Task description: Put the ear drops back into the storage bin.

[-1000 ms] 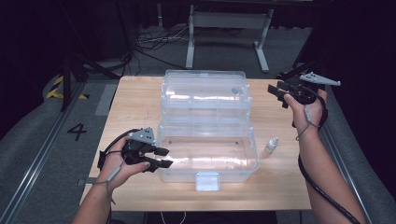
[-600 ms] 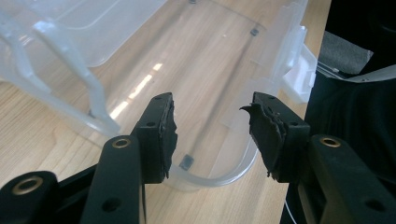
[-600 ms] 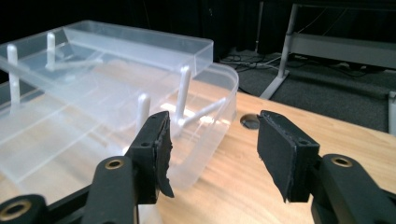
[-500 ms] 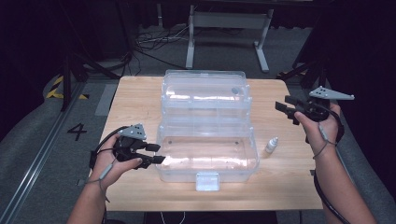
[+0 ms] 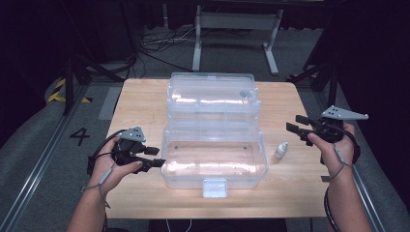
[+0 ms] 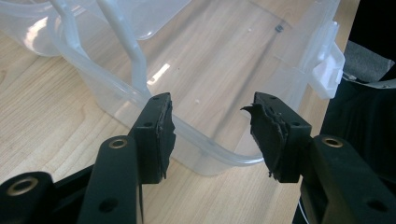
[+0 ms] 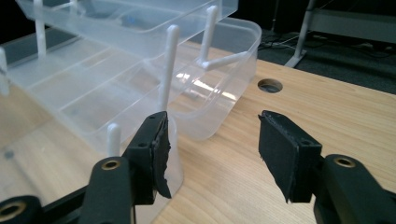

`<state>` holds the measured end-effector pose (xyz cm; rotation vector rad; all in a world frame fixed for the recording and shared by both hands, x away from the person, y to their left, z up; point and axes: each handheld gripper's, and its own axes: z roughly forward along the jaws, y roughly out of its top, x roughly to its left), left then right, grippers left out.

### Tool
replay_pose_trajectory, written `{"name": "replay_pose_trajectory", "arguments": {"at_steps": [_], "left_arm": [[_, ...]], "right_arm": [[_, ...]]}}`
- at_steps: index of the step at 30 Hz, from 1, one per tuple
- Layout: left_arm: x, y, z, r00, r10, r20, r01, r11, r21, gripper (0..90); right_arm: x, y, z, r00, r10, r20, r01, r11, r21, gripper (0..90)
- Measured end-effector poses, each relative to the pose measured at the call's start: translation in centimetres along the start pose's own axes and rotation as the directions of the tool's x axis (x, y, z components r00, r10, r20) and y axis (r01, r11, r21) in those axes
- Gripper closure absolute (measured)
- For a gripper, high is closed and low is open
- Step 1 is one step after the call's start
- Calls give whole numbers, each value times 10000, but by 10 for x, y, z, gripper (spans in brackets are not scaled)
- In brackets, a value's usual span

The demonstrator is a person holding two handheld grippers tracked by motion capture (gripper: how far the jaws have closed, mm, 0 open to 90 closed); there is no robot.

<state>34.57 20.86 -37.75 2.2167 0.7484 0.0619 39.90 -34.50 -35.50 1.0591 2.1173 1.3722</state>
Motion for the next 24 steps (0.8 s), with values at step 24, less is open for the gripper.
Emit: {"name": "replay_pose_trajectory", "arguments": {"at_steps": [24], "left_arm": [[4,-4,-4,9995,-209,-221,208,9998,-24,484]], "right_arm": [[-1,-32,14,9992,-391,-54,394,9810,1899,424]]}}
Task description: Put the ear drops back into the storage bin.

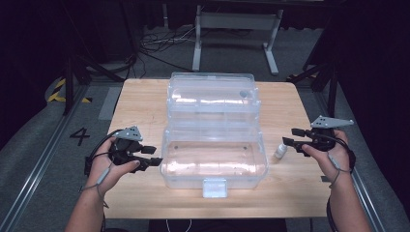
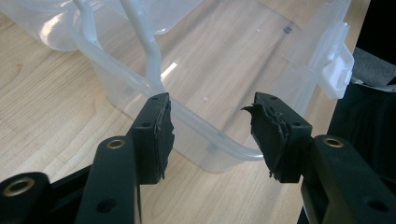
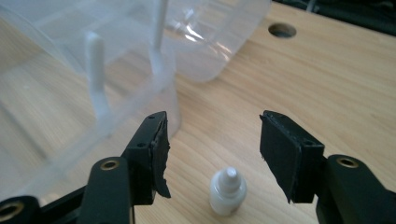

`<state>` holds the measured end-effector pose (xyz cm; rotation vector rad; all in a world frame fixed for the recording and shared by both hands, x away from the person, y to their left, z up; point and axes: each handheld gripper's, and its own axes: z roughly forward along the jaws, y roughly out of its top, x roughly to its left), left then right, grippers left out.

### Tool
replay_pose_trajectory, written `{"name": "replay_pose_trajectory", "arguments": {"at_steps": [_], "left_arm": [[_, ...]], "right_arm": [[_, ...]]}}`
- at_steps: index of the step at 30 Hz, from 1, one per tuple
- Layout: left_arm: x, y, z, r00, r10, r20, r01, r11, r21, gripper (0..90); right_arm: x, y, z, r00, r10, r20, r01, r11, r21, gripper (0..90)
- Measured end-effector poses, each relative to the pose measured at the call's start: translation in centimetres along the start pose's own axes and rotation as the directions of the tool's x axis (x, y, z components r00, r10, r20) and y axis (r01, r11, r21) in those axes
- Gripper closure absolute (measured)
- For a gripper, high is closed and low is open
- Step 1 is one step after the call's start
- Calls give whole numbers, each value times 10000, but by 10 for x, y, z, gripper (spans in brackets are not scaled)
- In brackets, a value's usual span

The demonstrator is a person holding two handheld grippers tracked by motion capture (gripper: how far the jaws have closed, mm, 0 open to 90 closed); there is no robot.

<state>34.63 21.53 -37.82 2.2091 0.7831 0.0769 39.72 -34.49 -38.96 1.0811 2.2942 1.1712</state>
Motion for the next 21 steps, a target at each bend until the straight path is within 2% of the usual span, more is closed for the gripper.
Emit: {"name": "replay_pose_trajectory", "arguments": {"at_steps": [2,11,14,21], "left_arm": [[0,0,1,10000,-19,13,19,10000,46,484],[1,0,1,10000,-32,7,32,10000,65,483],[2,-1,1,10000,-84,23,84,10000,33,483],[3,-2,2,9999,-140,18,140,9999,45,482]], "right_arm": [[-3,-6,4,10000,41,-65,-39,9994,340,423],[-7,-16,16,9997,233,-34,-230,9962,837,422],[-10,-21,26,9996,265,-23,-260,9921,1229,422],[-13,-30,39,9994,340,-35,-329,9850,1695,434]]}}
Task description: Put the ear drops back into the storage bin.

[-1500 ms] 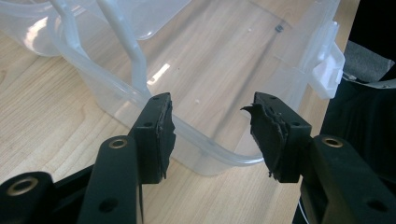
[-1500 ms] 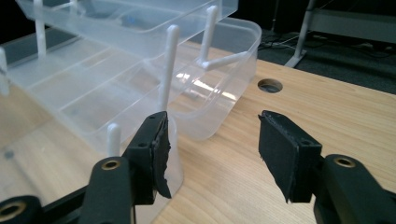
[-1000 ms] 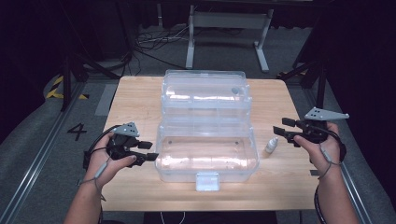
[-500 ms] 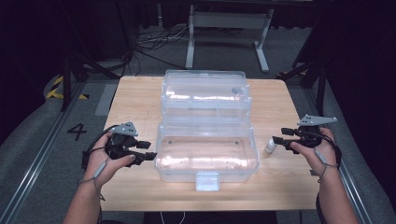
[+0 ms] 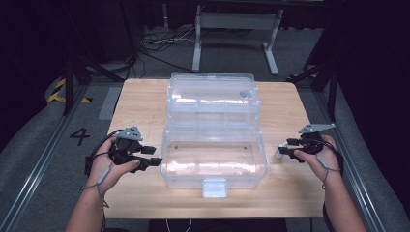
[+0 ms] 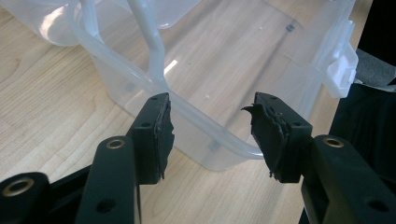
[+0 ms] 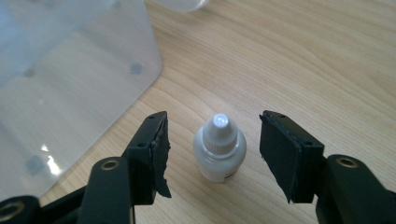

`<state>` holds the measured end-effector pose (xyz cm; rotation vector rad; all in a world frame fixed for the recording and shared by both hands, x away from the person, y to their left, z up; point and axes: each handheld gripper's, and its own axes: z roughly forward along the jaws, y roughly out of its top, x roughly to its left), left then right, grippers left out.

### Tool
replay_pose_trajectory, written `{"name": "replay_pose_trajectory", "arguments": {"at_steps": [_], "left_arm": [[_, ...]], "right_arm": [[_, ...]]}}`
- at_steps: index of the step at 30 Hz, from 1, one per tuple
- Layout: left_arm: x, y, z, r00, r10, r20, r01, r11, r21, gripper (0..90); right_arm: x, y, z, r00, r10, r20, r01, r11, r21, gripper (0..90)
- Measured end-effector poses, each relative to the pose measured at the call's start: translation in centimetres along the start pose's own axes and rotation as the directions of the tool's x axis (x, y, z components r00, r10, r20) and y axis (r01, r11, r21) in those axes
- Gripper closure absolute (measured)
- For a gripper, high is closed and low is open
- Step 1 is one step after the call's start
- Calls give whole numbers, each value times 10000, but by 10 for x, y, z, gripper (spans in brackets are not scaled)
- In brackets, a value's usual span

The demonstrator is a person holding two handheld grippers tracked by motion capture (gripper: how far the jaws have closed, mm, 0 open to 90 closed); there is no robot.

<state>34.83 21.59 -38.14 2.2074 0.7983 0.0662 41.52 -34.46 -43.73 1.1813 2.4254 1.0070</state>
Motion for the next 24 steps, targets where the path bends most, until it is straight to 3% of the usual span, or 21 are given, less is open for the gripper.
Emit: {"name": "replay_pose_trajectory", "arguments": {"at_steps": [12,24], "left_arm": [[1,-2,1,10000,-42,9,42,10000,39,482],[2,-2,0,9999,-100,-12,100,9999,-8,474]], "right_arm": [[-4,-8,18,9999,-88,-59,91,9984,557,467],[-5,-9,24,9987,-509,44,505,9967,637,554]]}}
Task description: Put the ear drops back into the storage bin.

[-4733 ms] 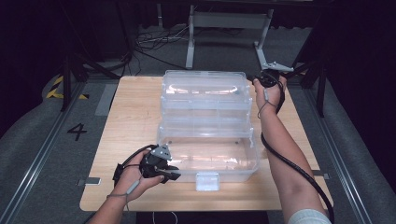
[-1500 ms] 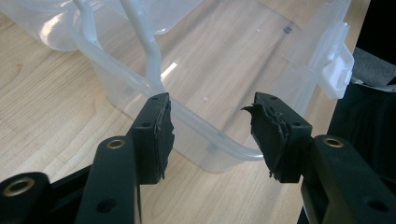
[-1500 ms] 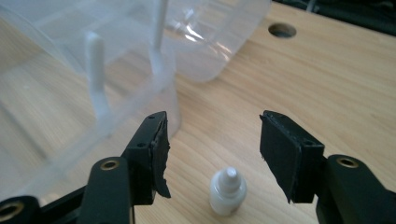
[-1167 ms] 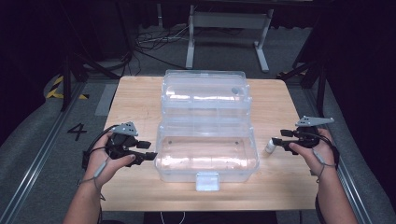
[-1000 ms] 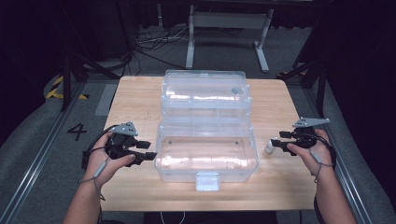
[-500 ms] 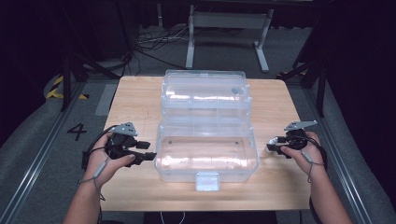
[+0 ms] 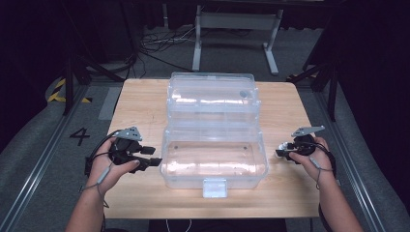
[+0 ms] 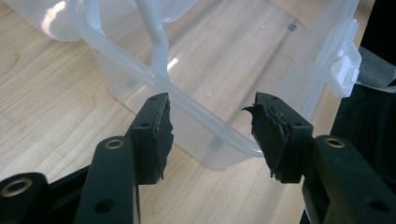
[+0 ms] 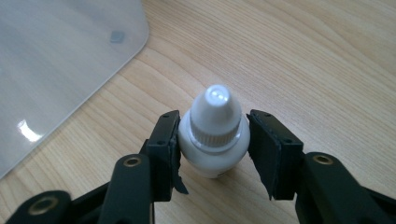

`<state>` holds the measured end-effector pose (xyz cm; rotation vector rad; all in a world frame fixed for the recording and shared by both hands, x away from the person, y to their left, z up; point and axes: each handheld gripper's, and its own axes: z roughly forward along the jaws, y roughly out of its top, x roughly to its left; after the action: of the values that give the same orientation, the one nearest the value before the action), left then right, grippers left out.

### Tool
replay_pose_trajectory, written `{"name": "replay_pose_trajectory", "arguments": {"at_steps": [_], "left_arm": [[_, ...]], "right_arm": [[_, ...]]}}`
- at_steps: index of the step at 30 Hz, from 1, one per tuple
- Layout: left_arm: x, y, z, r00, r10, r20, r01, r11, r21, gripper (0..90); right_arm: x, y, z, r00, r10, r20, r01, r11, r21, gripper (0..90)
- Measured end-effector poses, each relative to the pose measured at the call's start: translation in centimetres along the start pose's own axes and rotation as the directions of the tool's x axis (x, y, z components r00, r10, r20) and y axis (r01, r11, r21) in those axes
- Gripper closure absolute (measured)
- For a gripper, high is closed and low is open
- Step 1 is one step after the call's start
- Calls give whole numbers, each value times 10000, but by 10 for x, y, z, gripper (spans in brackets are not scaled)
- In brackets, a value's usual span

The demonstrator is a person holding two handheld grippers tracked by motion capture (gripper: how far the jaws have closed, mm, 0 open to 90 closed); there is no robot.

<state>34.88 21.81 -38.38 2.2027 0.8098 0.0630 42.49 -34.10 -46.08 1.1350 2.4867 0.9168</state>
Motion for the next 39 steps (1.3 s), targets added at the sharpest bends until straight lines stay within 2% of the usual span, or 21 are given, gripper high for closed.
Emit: {"name": "replay_pose_trajectory", "arguments": {"at_steps": [1,7,14,21,22,34,39], "left_arm": [[0,0,0,10000,-17,-16,17,10000,-15,468],[1,-1,-4,10000,-24,-81,23,9999,-143,468],[2,-3,-8,9998,-145,-160,141,9996,-242,467],[3,-6,-11,9992,-303,-277,295,9991,-298,467],[3,-7,-11,9991,-308,-284,300,9992,-279,467],[2,-9,-14,9985,-413,-354,402,9987,-306,467],[2,-10,-15,9983,-441,-377,428,9985,-335,467]], "right_arm": [[0,0,0,9999,-83,-57,83,10000,-43,590],[0,2,-1,9997,-235,26,235,9997,27,598],[4,8,-13,9996,-83,-269,81,9999,-66,599],[6,19,-29,9992,-237,-329,225,9991,-367,599],[8,23,-35,9988,-403,-287,391,9984,-406,599],[17,49,-63,9923,-1045,-663,998,9925,-701,599],[24,61,-75,9856,-1439,-890,1371,9875,-784,599]]}}
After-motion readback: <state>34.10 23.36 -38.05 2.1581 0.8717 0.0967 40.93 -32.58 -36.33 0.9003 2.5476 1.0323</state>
